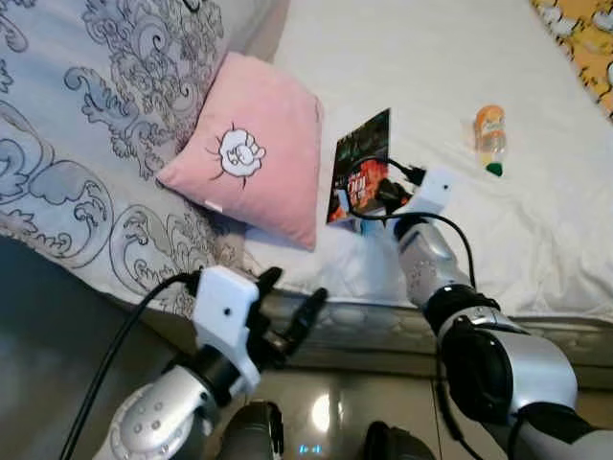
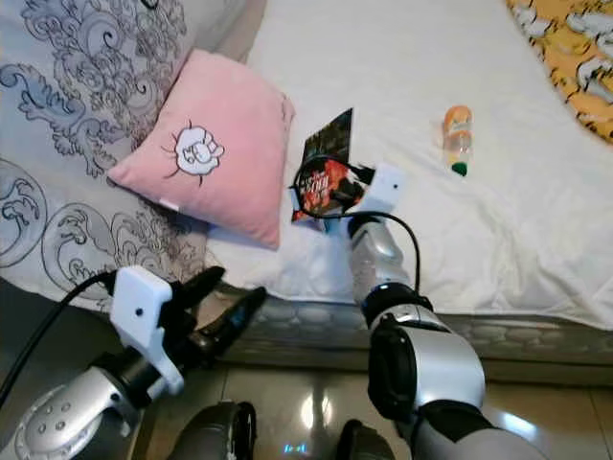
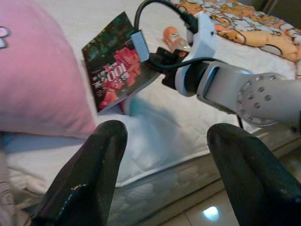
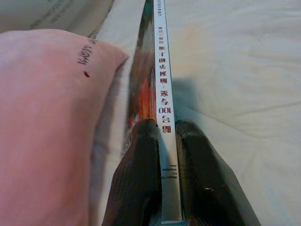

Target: Clean up the room

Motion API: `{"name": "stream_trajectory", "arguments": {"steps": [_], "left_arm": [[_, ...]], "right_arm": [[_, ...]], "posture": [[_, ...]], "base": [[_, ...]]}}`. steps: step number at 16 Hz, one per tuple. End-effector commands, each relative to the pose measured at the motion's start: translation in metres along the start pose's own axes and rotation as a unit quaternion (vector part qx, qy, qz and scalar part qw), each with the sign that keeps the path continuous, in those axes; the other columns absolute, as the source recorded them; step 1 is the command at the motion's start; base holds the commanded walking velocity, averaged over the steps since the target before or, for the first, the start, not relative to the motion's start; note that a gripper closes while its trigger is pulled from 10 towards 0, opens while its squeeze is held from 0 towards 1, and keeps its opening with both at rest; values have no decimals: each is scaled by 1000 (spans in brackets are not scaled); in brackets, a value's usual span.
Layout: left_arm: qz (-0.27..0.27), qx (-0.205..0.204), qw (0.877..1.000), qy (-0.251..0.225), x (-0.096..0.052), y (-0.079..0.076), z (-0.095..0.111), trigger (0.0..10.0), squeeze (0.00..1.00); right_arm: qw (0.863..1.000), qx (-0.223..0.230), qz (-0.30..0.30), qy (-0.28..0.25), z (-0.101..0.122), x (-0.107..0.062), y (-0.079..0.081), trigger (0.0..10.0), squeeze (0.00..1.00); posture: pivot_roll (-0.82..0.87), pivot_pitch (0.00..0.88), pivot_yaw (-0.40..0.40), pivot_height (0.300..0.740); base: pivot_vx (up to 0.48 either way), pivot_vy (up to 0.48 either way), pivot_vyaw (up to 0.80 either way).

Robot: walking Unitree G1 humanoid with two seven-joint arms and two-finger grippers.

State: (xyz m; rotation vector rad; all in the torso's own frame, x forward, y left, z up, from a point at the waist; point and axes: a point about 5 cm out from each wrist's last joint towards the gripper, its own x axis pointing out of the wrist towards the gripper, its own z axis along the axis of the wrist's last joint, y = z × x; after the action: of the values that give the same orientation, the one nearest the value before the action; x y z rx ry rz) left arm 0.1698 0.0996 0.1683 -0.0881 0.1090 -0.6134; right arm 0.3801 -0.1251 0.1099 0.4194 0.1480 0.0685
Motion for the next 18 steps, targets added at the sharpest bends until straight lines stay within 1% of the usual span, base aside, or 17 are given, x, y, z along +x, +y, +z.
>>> {"name": "stream_trajectory", "arguments": {"steps": [1,2,3,6,7,8,9,10,11,12,13,14,15,16,17,18], "left_arm": [[-11,-3,1000,3,-1,-4,1,10000,0],[-10,-4,1000,6,-1,-5,3,10000,0],[-9,-5,1000,9,-1,-5,4,10000,0],[-2,-6,1000,14,-1,-3,4,10000,0],[1,-5,1000,15,0,-2,3,10000,0],[2,-5,1000,16,0,-2,3,10000,0],[4,-6,1000,17,0,-1,3,10000,0],[7,-6,1000,19,2,0,2,10000,0],[12,-6,1000,18,3,1,1,10000,0],[15,-6,1000,18,4,2,1,10000,0],[20,-5,1000,15,6,4,1,10000,0],[28,-7,1000,12,7,5,0,10000,0],[41,-15,999,7,9,9,0,10000,0],[54,-26,998,1,11,12,-2,10000,0],[62,-34,998,-3,14,14,-2,10000,0],[63,-35,997,-5,15,14,-3,10000,0]], "right_arm": [[996,22,-24,79,-37,-13,-13,0,0],[994,28,-41,94,-43,-18,-25,0,0],[994,24,-51,94,-41,-19,-32,0,0],[991,-29,-76,102,-40,-24,-49,0,0],[990,-49,-78,111,-42,-26,-53,0,0],[989,-56,-77,114,-43,-27,-53,0,0],[987,-75,-73,119,-44,-26,-51,0,0],[987,-106,-42,116,-41,-20,-35,0,0],[985,-132,-17,111,-39,-16,-23,0,0],[984,-142,-8,110,-39,-15,-18,0,0],[978,-184,25,97,-35,-9,1,0,0],[973,-210,60,74,-27,-3,23,0,0],[973,-210,87,49,-18,1,43,0,0],[974,-200,102,28,-10,5,57,0,0],[976,-188,113,14,-3,7,67,0,0],[976,-184,117,8,2,8,72,0,0]], "posture": [[441,275,47,740],[441,283,46,740],[439,282,45,740],[431,278,41,740],[430,278,41,740],[429,278,42,740],[426,273,39,740],[422,264,31,740],[420,260,26,740],[419,259,23,740],[417,246,5,740],[410,235,-6,740],[404,225,-19,740],[394,212,-35,740],[387,200,-47,740],[385,195,-54,740]], "base": [[0,0,0],[0,0,0],[0,0,0],[0,0,0],[0,0,0],[0,0,0],[0,0,0],[0,0,0],[0,0,0],[0,0,0],[0,0,0],[0,0,0],[0,0,0],[0,0,0],[0,0,0],[0,0,0]]}}
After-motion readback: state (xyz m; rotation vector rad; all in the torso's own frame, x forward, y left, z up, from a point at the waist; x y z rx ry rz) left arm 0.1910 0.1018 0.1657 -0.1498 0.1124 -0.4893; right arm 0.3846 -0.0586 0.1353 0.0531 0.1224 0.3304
